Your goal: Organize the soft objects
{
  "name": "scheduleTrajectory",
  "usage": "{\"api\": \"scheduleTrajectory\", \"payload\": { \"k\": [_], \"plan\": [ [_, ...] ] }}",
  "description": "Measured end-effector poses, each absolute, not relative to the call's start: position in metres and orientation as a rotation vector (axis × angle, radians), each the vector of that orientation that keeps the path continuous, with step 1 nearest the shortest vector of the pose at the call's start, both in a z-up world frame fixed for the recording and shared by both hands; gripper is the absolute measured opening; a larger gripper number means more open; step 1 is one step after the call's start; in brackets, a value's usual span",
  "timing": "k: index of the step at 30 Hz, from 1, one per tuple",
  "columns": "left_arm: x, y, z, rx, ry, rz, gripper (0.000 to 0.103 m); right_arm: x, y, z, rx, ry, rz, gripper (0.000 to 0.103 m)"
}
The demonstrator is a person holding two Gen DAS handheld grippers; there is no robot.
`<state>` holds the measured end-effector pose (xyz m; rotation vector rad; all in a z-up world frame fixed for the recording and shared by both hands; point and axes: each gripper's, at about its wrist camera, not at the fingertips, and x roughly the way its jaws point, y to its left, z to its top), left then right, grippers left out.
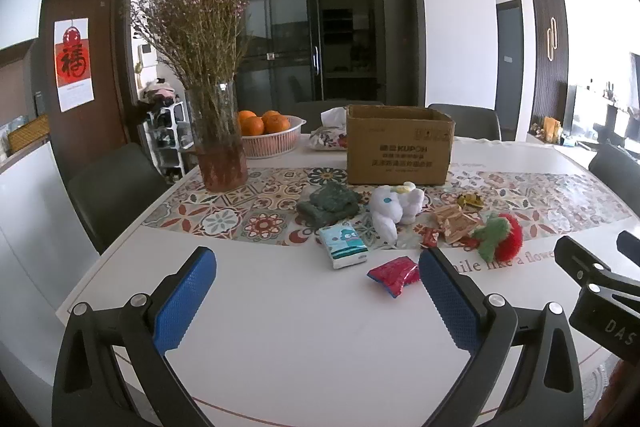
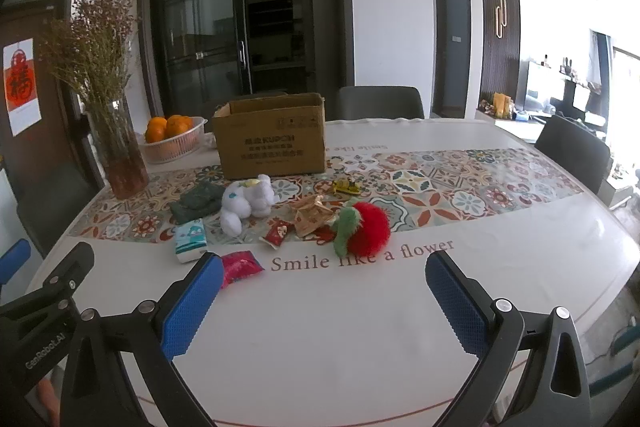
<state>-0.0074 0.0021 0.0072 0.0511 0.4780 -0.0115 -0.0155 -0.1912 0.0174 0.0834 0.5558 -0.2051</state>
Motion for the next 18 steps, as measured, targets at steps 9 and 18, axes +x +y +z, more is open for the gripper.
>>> {"api": "scheduleTrajectory", "payload": {
  "k": [9, 18],
  "plan": [
    [-0.0068, 0.0001, 0.0075, 0.04, 0.487, -0.021, 0.103, -0.0163, -0.1923, 0.0193, 0.098, 0.561, -0.197, 0.103],
    [-0.0068, 0.0004, 0.0068, 0.04, 0.486, -0.02, 0.103, -0.0164, -0.1912, 0.0188, 0.099, 0.56, -0.199, 0.103]
  ]
}}
